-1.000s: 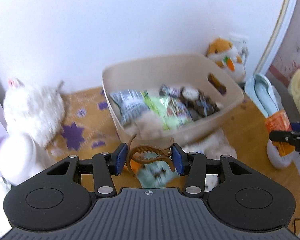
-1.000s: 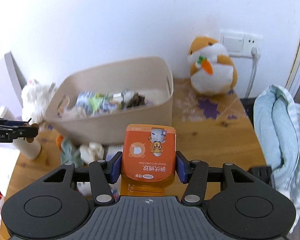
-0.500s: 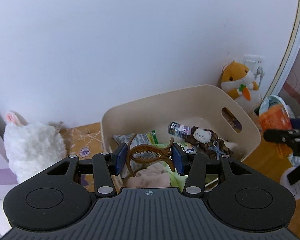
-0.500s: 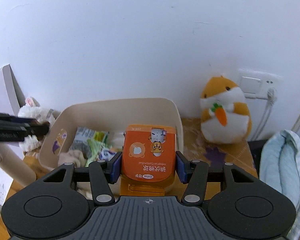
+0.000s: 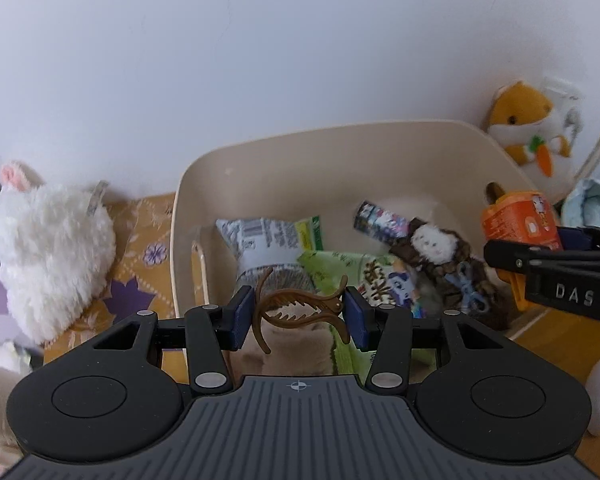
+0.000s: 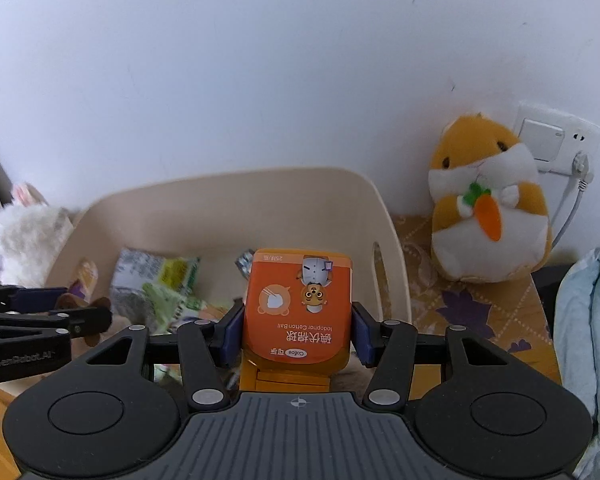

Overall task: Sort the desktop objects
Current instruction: 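Lift the hair clip and orange box over the basket and open both tools, then move both tools back toward the items on the table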

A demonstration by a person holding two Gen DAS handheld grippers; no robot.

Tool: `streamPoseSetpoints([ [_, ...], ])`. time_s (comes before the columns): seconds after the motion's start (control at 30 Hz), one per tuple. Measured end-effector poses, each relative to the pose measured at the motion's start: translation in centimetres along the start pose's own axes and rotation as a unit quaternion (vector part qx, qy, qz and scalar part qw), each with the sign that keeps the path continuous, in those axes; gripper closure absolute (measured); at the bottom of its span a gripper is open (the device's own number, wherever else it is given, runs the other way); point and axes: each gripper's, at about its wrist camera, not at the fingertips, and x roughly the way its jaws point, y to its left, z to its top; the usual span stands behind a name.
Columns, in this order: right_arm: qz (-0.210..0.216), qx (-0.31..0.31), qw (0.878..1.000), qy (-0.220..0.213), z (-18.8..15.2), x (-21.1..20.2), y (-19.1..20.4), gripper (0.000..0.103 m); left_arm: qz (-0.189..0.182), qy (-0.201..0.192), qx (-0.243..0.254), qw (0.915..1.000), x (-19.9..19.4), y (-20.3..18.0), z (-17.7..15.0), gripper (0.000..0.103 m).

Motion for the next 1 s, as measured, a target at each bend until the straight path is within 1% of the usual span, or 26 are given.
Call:
streamPoseSetpoints([
  [0.1, -0.006, -0.012, 1.000, 0.009, -0.2, 1.0, 0.3, 0.051, 0.004, 0.011, -0.015, 0.9998, 0.7, 0.0, -0.2, 0.054],
  [0.2, -0.018, -0.030, 0.999, 0.011, -0.3, 1.6, 0.7, 0.051, 0.002, 0.012, -0.013, 0.9998, 0.9, -0.2, -0.5, 0.052],
  [0.23, -0.020, -0.037, 0.999, 0.010, -0.4, 1.6, 0.7, 0.051, -0.002, 0.010, -0.011, 0.9999, 0.9, -0.2, -0.7, 0.046],
  [0.27, -0.019, -0.042, 0.999, 0.010, -0.5, 1.6, 0.7, 0.050, -0.004, 0.008, -0.008, 0.9999, 0.8, -0.2, -0.8, 0.037],
  [0.3, -0.018, -0.046, 0.999, 0.010, -0.5, 1.6, 0.7, 0.043, -0.002, 0.005, -0.006, 1.0000, 0.7, -0.3, -0.9, 0.033],
  [0.33, -0.019, -0.048, 0.999, 0.005, -0.6, 1.2, 0.7, 0.040, 0.003, 0.001, -0.006, 1.0000, 0.5, -0.3, -0.9, 0.028],
  [0.37, -0.018, -0.051, 0.999, -0.001, -0.7, 0.9, 0.6, 0.032, 0.007, -0.003, -0.007, 1.0000, 0.3, -0.2, -1.0, 0.026],
  [0.4, -0.018, -0.054, 0.998, -0.007, -0.8, 0.7, 0.6, 0.025, 0.008, -0.005, -0.009, 0.9999, 0.1, -0.1, -1.0, 0.025],
  [0.5, -0.017, -0.057, 0.998, -0.020, -0.8, -0.4, 0.7, 0.016, 0.003, -0.002, -0.018, 0.9998, -0.5, 0.4, -1.0, 0.024],
  [0.53, -0.014, -0.057, 0.998, -0.024, -0.8, -0.8, 0.8, 0.015, 0.000, -0.002, -0.018, 0.9998, -0.9, 0.5, -1.1, 0.024],
  [0.57, -0.011, -0.057, 0.998, -0.028, -0.8, -1.3, 0.8, 0.011, -0.002, -0.005, -0.015, 0.9999, -1.2, 0.6, -1.3, 0.024],
  [0.6, -0.008, -0.059, 0.998, -0.034, -1.0, -1.8, 0.8, 0.005, -0.002, -0.009, -0.009, 0.9999, -1.6, 0.6, -1.5, 0.024],
  [0.67, -0.004, -0.067, 0.996, -0.050, -1.3, -2.9, 0.9, 0.000, 0.000, -0.017, 0.000, 0.9999, -2.4, 0.8, -2.0, 0.024],
  [0.73, -0.004, -0.080, 0.995, -0.061, -1.8, -3.8, 1.0, 0.000, -0.006, -0.022, 0.001, 0.9997, -3.3, 1.2, -2.5, 0.024],
  [0.87, -0.003, -0.084, 0.995, -0.062, -3.1, -5.8, 0.9, 0.000, -0.016, -0.043, 0.004, 0.9989, -5.8, 1.6, -3.2, 0.024],
  [0.93, 0.000, -0.083, 0.995, -0.063, -4.0, -6.9, 0.8, 0.000, -0.020, -0.054, 0.001, 0.9983, -7.3, 1.5, -3.6, 0.021],
  [1.0, 0.003, -0.090, 0.994, -0.058, -5.3, -7.8, 0.8, 0.000, -0.032, -0.057, -0.010, 0.9978, -8.4, 1.6, -4.1, 0.020],
])
